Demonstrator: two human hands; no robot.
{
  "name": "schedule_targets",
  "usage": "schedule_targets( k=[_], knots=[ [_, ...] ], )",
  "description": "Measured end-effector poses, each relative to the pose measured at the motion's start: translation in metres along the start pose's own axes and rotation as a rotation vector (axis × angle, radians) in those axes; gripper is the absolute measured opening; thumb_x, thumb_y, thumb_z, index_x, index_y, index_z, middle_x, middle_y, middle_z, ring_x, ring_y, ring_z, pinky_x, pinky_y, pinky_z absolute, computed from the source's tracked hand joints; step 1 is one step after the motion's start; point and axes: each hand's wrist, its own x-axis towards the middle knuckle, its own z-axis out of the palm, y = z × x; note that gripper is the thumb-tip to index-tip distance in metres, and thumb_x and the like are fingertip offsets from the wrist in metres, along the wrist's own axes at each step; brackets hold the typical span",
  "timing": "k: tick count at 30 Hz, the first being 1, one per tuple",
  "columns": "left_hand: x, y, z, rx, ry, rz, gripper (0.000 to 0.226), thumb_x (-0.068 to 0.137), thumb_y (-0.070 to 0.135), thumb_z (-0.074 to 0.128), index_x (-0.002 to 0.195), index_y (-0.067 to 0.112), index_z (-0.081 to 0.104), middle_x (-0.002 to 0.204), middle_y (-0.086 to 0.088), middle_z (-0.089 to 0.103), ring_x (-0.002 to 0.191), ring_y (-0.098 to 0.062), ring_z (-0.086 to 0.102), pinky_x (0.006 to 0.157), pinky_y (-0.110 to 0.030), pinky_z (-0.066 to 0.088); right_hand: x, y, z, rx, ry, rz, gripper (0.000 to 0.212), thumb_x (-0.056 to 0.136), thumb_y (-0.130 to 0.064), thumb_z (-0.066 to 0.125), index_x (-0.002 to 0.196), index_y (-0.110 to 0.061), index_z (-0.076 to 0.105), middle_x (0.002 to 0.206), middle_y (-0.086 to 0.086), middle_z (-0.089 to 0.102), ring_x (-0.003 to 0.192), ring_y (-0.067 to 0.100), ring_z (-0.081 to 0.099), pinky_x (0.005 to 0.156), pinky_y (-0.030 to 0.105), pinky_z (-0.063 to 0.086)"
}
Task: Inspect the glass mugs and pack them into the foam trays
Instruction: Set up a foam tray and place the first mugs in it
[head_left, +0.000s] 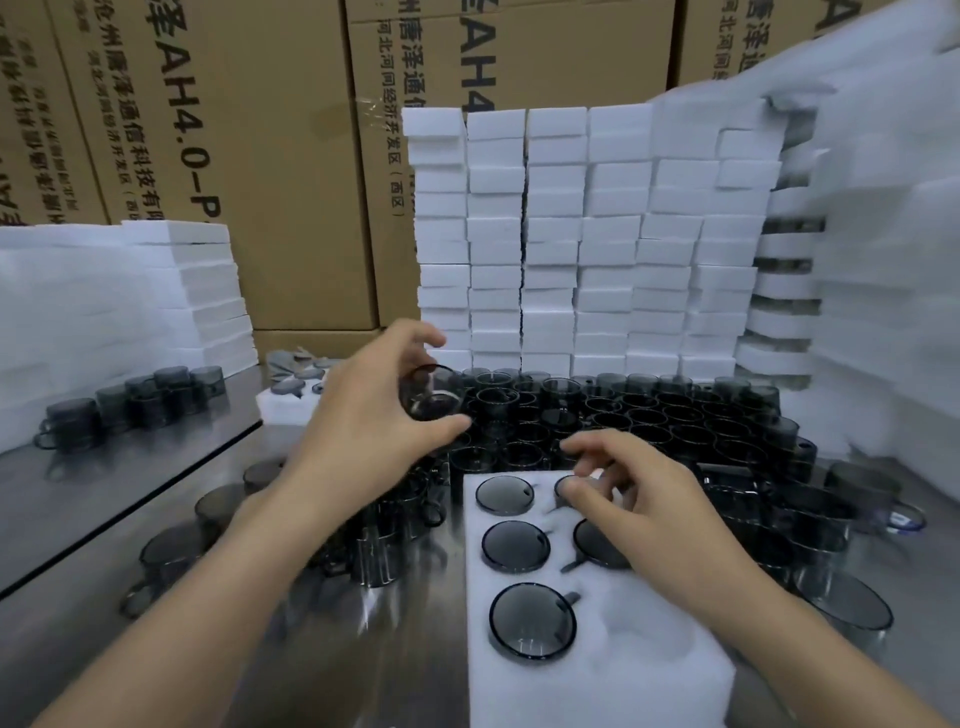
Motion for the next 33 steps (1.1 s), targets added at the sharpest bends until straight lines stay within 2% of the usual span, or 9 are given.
schedule_targets(
  k=[4, 8, 10, 13, 18, 23, 27, 31, 33],
  knots=[
    [0.008, 0.047, 0.048, -0.241, -0.024, 0.199, 0.066, 0.075, 0.028, 0.096, 0.124, 0.045, 0.054, 0.115, 0.018, 0.068, 0.118, 0.002, 0.064, 0.090, -0.011, 0.049, 0.003, -0.008, -0.001, 0.092, 0.128, -0.065, 0.067, 0.093, -0.030, 0.081, 0.148, -0.051, 0.049, 0.130, -0.024, 0.062, 0.101, 0.011, 0.069, 0.076, 0.019, 0.055],
    [0.009, 0.069, 0.074, -0.433, 0.020, 0.294, 0.065, 0.076, 0.017, 0.095, 0.127, 0.033, 0.058, 0.119, 0.014, 0.069, 0.124, -0.007, 0.064, 0.094, -0.011, 0.048, 0.004, -0.012, -0.005, 0.165, 0.275, -0.135, 0.061, 0.096, -0.025, 0.076, 0.145, -0.051, 0.051, 0.116, -0.017, 0.072, 0.098, 0.013, 0.071, 0.068, 0.018, 0.055],
    [0.006, 0.071, 0.080, -0.508, 0.043, 0.320, 0.065, 0.077, 0.015, 0.095, 0.130, 0.028, 0.059, 0.125, 0.012, 0.069, 0.129, -0.012, 0.063, 0.103, -0.022, 0.050, 0.004, -0.012, -0.007, 0.136, 0.363, -0.140, 0.056, 0.097, -0.023, 0.073, 0.144, -0.046, 0.054, 0.109, -0.016, 0.072, 0.091, 0.013, 0.070, 0.068, 0.023, 0.055],
    [0.000, 0.066, 0.088, -0.515, 0.076, 0.379, 0.074, 0.079, 0.018, 0.095, 0.142, 0.023, 0.057, 0.139, 0.011, 0.065, 0.139, -0.015, 0.058, 0.112, -0.036, 0.050, 0.004, -0.015, -0.007, 0.135, 0.447, -0.197, 0.057, 0.097, -0.012, 0.073, 0.142, -0.041, 0.056, 0.117, -0.018, 0.071, 0.091, 0.013, 0.071, 0.070, 0.024, 0.056],
    [-0.013, 0.059, 0.093, -0.583, 0.112, 0.304, 0.078, 0.084, 0.020, 0.093, 0.152, 0.022, 0.056, 0.147, 0.013, 0.065, 0.143, -0.013, 0.057, 0.116, -0.042, 0.048, 0.005, -0.024, -0.009, 0.134, 0.489, -0.285, 0.060, 0.097, -0.011, 0.074, 0.143, -0.044, 0.052, 0.126, -0.029, 0.068, 0.092, 0.012, 0.071, 0.069, 0.018, 0.054],
    [-0.018, 0.061, 0.093, -0.546, 0.166, 0.358, 0.074, 0.085, 0.019, 0.092, 0.151, 0.022, 0.058, 0.145, 0.014, 0.065, 0.141, -0.011, 0.058, 0.115, -0.029, 0.048, 0.001, -0.027, -0.009, 0.155, 0.490, -0.290, 0.058, 0.095, -0.017, 0.072, 0.142, -0.046, 0.051, 0.128, -0.024, 0.067, 0.091, 0.015, 0.070, 0.068, 0.020, 0.054],
    [-0.018, 0.060, 0.095, -0.562, 0.145, 0.342, 0.075, 0.084, 0.022, 0.093, 0.150, 0.027, 0.058, 0.146, 0.014, 0.065, 0.142, -0.014, 0.058, 0.116, -0.039, 0.048, -0.001, -0.026, -0.008, 0.162, 0.483, -0.297, 0.057, 0.097, -0.018, 0.072, 0.145, -0.041, 0.051, 0.134, -0.019, 0.062, 0.097, 0.018, 0.069, 0.069, 0.027, 0.057],
    [-0.015, 0.066, 0.088, -0.837, 0.010, 0.146, 0.053, 0.083, 0.036, 0.088, 0.133, 0.028, 0.072, 0.131, 0.005, 0.076, 0.129, -0.016, 0.069, 0.105, -0.038, 0.055, -0.001, -0.027, -0.007, 0.147, 0.471, -0.310, 0.060, 0.094, -0.031, 0.075, 0.147, -0.042, 0.050, 0.137, -0.018, 0.059, 0.109, 0.020, 0.067, 0.072, 0.030, 0.059],
    [-0.012, 0.070, 0.082, -1.013, -0.127, -0.037, 0.046, 0.085, 0.055, 0.076, 0.121, 0.026, 0.080, 0.123, -0.003, 0.080, 0.122, -0.021, 0.073, 0.107, -0.046, 0.055, -0.002, -0.026, -0.006, 0.114, 0.466, -0.321, 0.067, 0.092, -0.030, 0.082, 0.149, -0.041, 0.049, 0.137, -0.016, 0.059, 0.106, 0.021, 0.067, 0.074, 0.036, 0.059]
  ],
)
